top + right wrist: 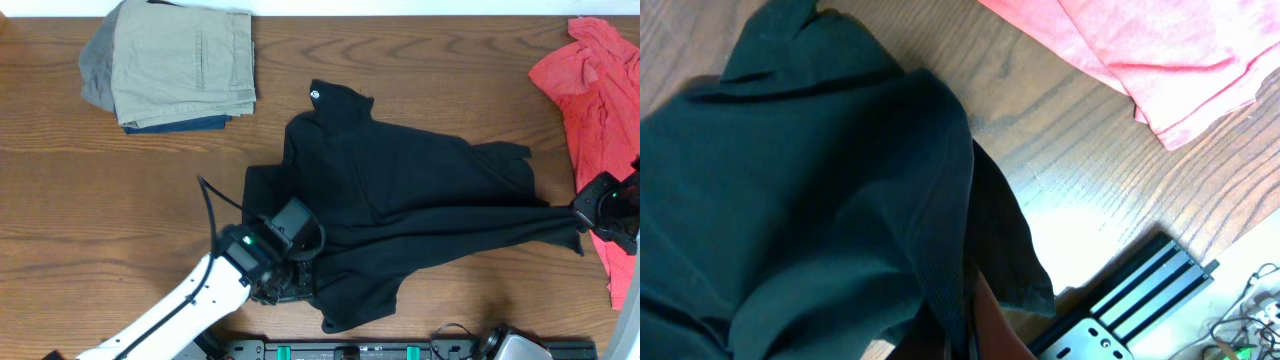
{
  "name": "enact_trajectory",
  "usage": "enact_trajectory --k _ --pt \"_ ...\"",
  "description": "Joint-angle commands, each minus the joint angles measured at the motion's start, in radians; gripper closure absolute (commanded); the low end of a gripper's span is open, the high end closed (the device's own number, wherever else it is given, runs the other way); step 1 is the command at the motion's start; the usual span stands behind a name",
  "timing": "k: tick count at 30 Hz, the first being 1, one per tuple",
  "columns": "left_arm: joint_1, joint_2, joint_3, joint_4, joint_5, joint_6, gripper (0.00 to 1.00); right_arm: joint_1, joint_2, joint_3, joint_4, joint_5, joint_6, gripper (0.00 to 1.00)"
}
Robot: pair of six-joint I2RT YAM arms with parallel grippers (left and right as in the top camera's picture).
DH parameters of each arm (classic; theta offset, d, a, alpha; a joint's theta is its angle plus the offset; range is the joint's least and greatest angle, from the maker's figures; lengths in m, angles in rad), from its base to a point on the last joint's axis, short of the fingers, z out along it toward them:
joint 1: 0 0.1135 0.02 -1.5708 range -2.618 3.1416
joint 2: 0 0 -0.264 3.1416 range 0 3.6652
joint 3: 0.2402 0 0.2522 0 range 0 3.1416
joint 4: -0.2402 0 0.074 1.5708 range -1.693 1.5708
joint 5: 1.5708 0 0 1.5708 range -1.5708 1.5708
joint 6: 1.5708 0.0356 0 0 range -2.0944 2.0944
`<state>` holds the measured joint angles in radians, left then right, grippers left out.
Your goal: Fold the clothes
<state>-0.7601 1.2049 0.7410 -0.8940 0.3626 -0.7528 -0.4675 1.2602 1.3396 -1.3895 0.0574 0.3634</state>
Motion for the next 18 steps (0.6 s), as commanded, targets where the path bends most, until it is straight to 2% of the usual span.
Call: enact_trajectory --k 1,6,13,18 --pt "-0.016 0.012 -0.079 0.082 0.045 -0.082 0.48 -0.006 -0.01 0.002 0.002 0.013 0.002 0.99" --pt "-0.036 0.043 -0.137 0.179 0.048 -0.176 0.48 -0.006 -0.01 0.002 0.003 0.013 0.002 0.99" --pt "-0.17 0.117 -0.141 0.321 0.048 -0.365 0.48 -0.006 -0.01 0.002 0.013 0.006 0.002 0.99" --pt "-0.196 0.195 -0.141 0.369 0.048 -0.409 0.49 -0.006 -0.01 0.002 0.012 0.006 0.002 0.99"
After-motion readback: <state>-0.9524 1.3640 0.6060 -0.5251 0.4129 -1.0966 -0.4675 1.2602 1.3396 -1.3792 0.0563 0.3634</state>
